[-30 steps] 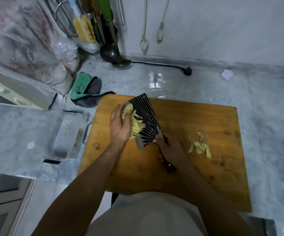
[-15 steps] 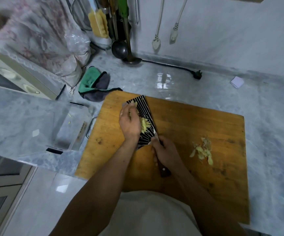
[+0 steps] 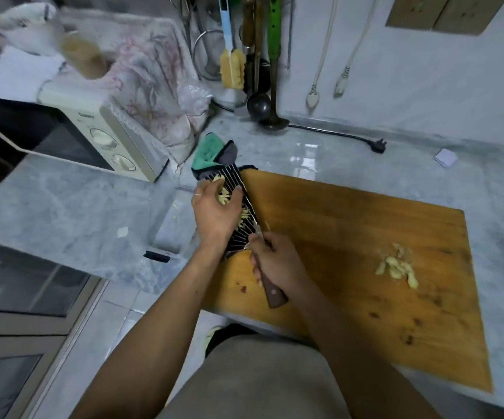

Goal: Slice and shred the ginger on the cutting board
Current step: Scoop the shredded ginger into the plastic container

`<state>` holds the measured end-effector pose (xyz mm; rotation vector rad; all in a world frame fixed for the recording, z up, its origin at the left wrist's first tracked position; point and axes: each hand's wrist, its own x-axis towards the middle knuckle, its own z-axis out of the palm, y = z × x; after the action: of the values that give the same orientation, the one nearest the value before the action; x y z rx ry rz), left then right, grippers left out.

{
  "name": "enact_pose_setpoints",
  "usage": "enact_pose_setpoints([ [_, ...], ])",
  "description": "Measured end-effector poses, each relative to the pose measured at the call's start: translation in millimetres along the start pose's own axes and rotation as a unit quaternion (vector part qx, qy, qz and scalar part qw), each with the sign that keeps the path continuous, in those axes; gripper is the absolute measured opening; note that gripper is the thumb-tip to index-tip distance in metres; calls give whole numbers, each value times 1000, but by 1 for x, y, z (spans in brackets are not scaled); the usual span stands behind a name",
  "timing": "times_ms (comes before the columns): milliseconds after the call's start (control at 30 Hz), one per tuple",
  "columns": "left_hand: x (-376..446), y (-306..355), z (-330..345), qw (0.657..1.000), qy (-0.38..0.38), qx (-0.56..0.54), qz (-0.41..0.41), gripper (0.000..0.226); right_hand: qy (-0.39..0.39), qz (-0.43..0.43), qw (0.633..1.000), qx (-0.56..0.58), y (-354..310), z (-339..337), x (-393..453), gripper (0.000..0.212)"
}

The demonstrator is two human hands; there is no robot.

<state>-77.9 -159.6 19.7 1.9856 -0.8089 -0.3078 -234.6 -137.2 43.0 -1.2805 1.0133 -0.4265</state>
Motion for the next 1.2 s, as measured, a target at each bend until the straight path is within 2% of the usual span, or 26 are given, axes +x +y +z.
enact_pose_setpoints([
  [133,17,-24,-40,999,5,0,33,37,18,-8,1000,-18,-9,51,2,34],
  [267,34,-46,-71,997,-5,15,78,23,83,-21,992,-97,-6,103,8,45],
  [433,50,-71,-90,991,-64,11,113,22,145,-22,983,-110,-4,140,5,38],
  [567,62,-87,-99,977,-102,32,182,19,197,-37,970,-136,-6,155,1,38],
  [800,75,-114,-110,967,-182,99,147,21,241,-13,962,-128,-11,160,-4,35],
  [1067,74,-102,-129,973,-150,22,174,23,245,-14,961,-129,-22,167,-3,32],
  [1200,74,-104,-132,952,-196,28,233,25,252,-17,960,-120,-22,169,-4,32],
])
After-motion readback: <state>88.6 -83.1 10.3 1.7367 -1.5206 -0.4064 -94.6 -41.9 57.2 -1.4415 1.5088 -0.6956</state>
